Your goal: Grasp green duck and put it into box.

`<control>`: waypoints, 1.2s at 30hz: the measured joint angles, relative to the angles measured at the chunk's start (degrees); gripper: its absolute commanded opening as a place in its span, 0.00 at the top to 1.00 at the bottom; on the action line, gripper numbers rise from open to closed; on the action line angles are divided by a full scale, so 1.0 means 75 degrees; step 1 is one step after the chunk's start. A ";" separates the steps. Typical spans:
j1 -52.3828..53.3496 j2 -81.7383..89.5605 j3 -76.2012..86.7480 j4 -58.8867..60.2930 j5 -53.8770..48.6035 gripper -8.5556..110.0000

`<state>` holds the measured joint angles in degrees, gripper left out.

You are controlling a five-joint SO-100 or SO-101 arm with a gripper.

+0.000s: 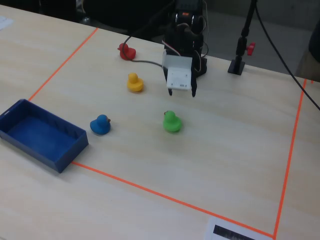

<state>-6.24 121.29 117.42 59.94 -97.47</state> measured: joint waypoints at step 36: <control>0.1066 -0.3621 0.1207 -0.3820 -0.1383 0.65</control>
<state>1.76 94.13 126.47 31.29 -107.84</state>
